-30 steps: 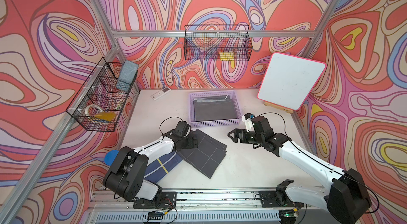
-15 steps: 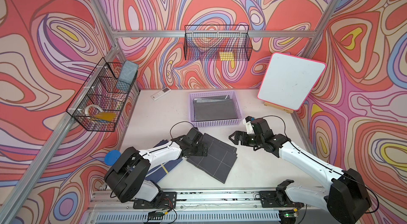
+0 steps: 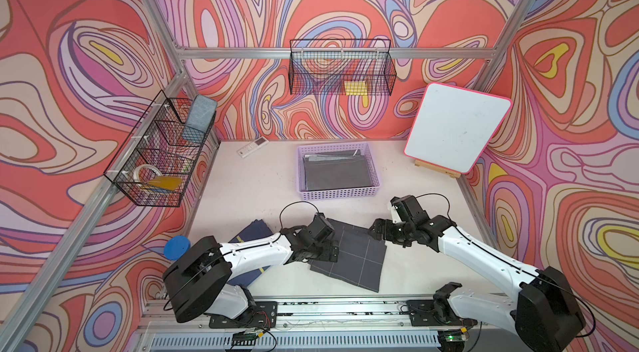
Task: Put the folded pillowcase in the basket
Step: Move the pillowcase to the center of the board.
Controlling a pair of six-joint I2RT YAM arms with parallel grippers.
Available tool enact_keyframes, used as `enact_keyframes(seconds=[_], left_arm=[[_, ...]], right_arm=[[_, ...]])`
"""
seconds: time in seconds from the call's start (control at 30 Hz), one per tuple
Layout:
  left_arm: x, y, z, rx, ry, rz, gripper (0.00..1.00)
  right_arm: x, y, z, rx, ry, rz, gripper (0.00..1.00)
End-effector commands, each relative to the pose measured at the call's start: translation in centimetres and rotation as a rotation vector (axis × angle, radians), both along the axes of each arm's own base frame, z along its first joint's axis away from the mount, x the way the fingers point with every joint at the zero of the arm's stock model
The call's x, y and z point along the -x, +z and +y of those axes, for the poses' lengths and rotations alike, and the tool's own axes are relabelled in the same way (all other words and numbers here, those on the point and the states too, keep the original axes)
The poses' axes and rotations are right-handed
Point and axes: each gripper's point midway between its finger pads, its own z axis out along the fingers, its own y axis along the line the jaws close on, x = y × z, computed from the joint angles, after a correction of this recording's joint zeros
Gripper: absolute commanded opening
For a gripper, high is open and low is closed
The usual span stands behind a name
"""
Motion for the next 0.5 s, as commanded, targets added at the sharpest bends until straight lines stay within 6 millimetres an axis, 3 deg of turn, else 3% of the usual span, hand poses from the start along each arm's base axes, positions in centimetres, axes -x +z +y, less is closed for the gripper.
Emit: enact_keyframes(seconds=[0.0,0.2,0.47], left_arm=[[-0.2,0.6,2.1,-0.042,0.074,-0.045,0.99],[-0.5,1.6,3.0,-0.047,0.095,-0.092,0.99],[-0.5,1.1,2.8,-0.049,0.088,-0.085,0.99]], right_arm=[[1.3,-1.9,-0.8,0.051,-0.014,0.075,0.88],[2.2,-3.5,-0.8,0.053,-0.017,0.136,0.83],[2.1,-4.3,-0.3,0.036,-0.019,0.155,0.80]])
